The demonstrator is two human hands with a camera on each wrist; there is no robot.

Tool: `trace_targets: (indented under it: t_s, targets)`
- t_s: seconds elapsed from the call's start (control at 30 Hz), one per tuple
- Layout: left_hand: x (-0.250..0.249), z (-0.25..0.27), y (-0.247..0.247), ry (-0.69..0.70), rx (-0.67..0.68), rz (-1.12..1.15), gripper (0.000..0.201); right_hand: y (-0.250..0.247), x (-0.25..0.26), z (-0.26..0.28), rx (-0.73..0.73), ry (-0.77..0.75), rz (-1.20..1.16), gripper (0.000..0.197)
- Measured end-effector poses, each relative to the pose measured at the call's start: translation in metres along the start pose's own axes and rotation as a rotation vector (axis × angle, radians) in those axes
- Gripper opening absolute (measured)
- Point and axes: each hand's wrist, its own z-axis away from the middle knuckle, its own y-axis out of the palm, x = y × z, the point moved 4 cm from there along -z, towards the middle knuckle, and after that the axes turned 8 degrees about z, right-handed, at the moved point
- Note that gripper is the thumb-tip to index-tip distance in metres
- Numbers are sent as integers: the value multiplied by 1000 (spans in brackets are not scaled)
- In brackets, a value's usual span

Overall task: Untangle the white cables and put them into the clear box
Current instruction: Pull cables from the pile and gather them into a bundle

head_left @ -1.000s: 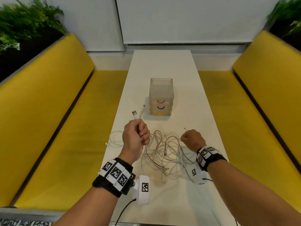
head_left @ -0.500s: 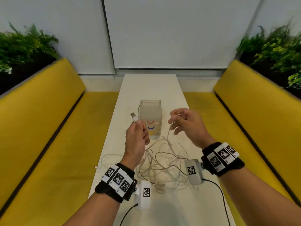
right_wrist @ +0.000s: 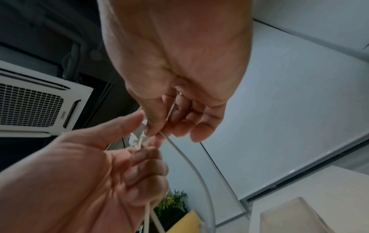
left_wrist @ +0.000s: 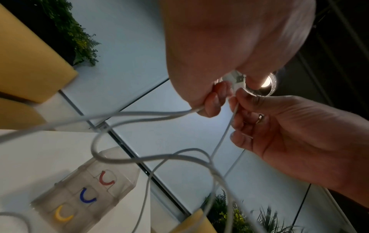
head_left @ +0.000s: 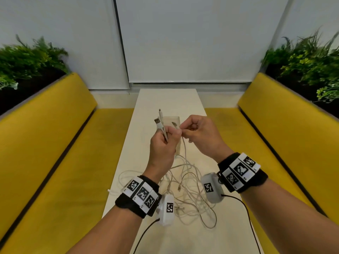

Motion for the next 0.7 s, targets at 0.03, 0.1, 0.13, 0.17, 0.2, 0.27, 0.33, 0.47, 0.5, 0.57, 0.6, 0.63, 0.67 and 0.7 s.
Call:
trace_targets:
  t_s: [0.03, 0.1, 0.13, 0.17, 0.2, 0.27, 0.33, 0.47, 0.5, 0.57, 0.6, 0.63, 0.67, 0.7]
  targets:
    - [3, 0, -1, 12, -31, -48, 26, 4, -3, 3, 10, -8, 30, 14]
    - [5, 1, -2, 44, -84, -135, 17, 12, -8, 10, 14, -18, 76, 12]
    - [5, 1, -2, 51, -103, -169, 16, 15, -10, 13, 3, -10, 62, 12]
    - [5, 1, -2, 47, -115, -192, 17, 16, -14, 16, -11, 9, 13, 16]
    - [5, 0, -3, 38, -123, -201, 20, 18, -19, 17, -17, 31, -49, 20]
    - [5, -1, -7, 13, -151, -164, 26, 23, -31, 22, 15, 77, -92, 23]
    - [2, -5, -12, -3, -181, -84, 35, 34, -49, 30, 94, 99, -41, 17]
    - [-13, -16, -23, 5, -227, 121, 35, 50, -105, 58, 206, 226, 13, 7]
    - [-18, -18, -26, 10, -238, 145, 38, 51, -119, 64, 229, 244, 71, 10]
    - [-25, -23, -32, 24, -259, 176, 41, 52, -145, 77, 281, 273, 208, 16]
    - [-27, -24, -35, 28, -266, 195, 43, 51, -154, 83, 293, 301, 224, 19]
    - [-28, -26, -37, 32, -270, 202, 44, 49, -158, 88, 285, 331, 195, 20]
    - [-28, -27, -38, 34, -272, 189, 46, 47, -159, 91, 257, 347, 155, 21]
    - [-25, -27, -38, 25, -270, 160, 48, 44, -157, 93, 230, 345, 115, 22]
